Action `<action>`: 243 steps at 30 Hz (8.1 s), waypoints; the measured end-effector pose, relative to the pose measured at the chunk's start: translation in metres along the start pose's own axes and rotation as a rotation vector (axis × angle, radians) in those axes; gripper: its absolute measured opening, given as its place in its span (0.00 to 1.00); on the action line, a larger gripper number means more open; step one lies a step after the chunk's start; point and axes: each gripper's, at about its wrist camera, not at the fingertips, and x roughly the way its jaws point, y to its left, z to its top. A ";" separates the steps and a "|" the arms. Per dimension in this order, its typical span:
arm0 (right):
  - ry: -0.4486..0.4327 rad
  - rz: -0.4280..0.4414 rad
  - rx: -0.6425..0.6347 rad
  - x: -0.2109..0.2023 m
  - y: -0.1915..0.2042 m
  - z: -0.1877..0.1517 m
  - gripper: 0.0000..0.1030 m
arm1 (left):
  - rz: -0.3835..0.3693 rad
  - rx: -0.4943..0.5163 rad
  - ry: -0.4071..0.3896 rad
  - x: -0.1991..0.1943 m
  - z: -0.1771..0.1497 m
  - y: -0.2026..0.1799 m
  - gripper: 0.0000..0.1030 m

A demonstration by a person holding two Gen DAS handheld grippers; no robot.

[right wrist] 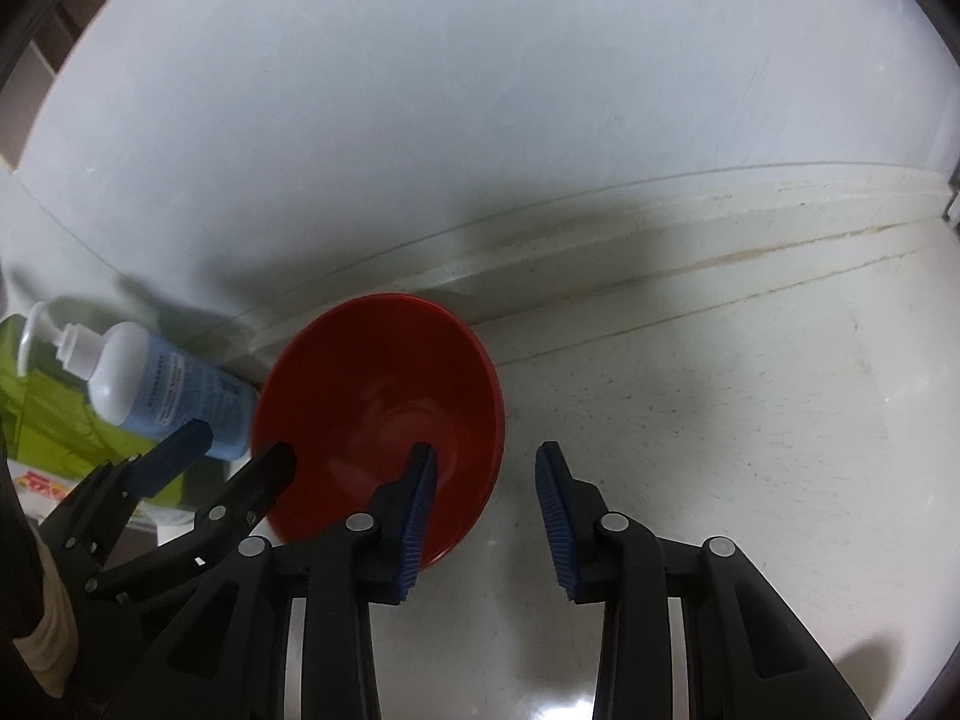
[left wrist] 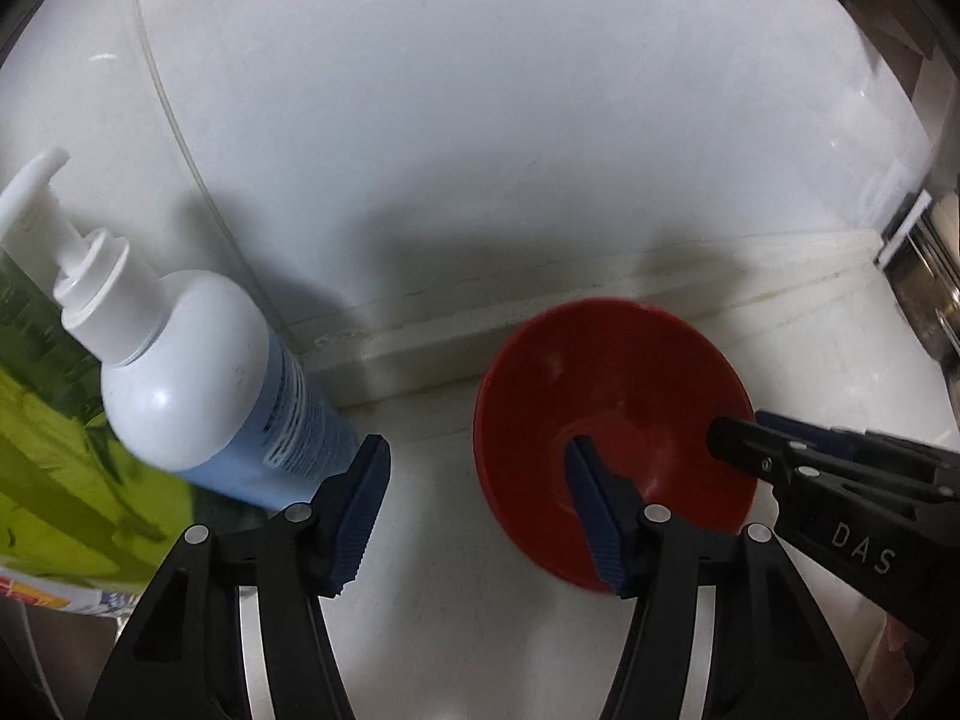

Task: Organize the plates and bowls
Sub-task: 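Close the left tool on the red bowl rim while the right tool grips it too, then carry the red bowl with both tools over the pink bowl, then lower the red bowl into the pink bowl and open both tools, then close both tools on the rims of the nested bowls, then carry the nested bowls with both tools over the blue-patterned plate stack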

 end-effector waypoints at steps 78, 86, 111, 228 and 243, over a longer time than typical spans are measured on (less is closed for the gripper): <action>-0.226 -0.133 0.246 -0.213 -0.114 -0.194 0.10 | -0.297 0.215 -0.054 -0.178 -0.131 -0.182 0.09; -0.200 -0.164 0.266 -0.219 -0.144 -0.217 0.10 | -0.313 0.242 -0.008 -0.172 -0.149 -0.210 0.10; -0.100 -0.195 0.254 -0.191 -0.190 -0.233 0.10 | -0.276 0.277 0.094 -0.136 -0.174 -0.251 0.10; 0.088 0.062 -0.120 -0.140 0.006 -0.227 0.24 | -0.068 -0.198 0.156 -0.188 -0.214 -0.021 0.24; 0.176 0.071 -0.148 -0.119 0.043 -0.250 0.24 | -0.063 -0.221 0.221 -0.180 -0.239 0.007 0.24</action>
